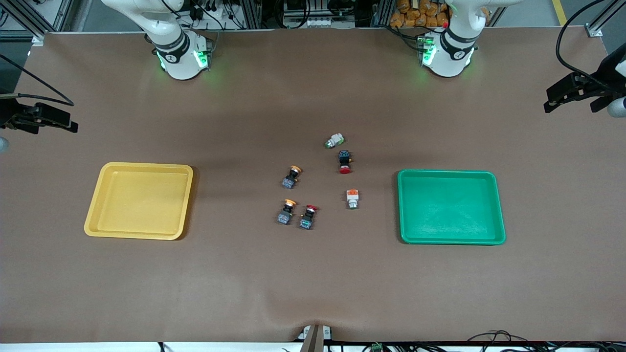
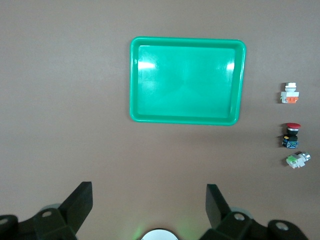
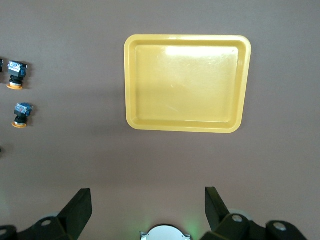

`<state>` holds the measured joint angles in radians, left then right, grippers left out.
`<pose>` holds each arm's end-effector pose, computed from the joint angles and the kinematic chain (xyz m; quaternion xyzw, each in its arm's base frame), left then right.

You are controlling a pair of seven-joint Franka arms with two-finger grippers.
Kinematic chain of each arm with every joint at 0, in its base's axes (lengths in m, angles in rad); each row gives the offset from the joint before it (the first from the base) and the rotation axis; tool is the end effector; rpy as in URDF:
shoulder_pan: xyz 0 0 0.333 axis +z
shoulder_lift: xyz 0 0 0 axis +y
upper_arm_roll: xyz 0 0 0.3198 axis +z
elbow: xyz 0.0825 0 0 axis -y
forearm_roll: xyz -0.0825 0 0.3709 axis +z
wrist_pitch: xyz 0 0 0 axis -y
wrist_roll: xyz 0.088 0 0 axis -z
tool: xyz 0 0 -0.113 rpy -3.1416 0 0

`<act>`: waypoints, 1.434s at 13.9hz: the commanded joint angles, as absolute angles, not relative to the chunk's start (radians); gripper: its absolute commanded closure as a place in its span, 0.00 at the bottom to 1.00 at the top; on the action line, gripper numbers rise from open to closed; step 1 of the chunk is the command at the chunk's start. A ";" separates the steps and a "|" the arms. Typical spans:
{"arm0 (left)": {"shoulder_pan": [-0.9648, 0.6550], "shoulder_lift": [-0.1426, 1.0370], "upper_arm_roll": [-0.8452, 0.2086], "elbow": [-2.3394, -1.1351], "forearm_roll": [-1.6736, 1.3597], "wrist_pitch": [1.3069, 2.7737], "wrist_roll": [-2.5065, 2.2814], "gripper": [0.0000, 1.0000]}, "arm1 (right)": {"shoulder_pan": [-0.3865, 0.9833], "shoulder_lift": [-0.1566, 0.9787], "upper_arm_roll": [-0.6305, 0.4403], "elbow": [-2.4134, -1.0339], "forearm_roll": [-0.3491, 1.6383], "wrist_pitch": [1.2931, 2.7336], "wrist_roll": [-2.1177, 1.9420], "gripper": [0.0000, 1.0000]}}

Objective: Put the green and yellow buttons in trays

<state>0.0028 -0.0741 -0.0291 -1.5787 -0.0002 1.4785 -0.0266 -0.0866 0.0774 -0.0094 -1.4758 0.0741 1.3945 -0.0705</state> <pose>0.5081 -0.0140 0.6496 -0.9999 -0.0002 0.0130 0.0013 0.5438 -0.0427 0.6093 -0.9961 0.0091 0.0759 0.0430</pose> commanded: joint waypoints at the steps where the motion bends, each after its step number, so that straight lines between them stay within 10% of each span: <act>1: 0.006 -0.067 -0.032 -1.557 -0.018 1.450 -0.015 0.00 | -0.104 0.075 -0.012 -1.471 0.071 1.428 -0.072 0.00; 20: -0.021 0.026 -0.133 -1.744 -0.081 1.584 -0.204 0.00 | -0.066 0.313 -0.006 -1.466 0.066 1.594 0.012 0.00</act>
<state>-0.0167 0.0010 -0.0955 -1.7379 -0.0704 1.5543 -0.1454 -0.1234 0.2845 -0.0116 -1.4818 0.0578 1.5803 -0.0551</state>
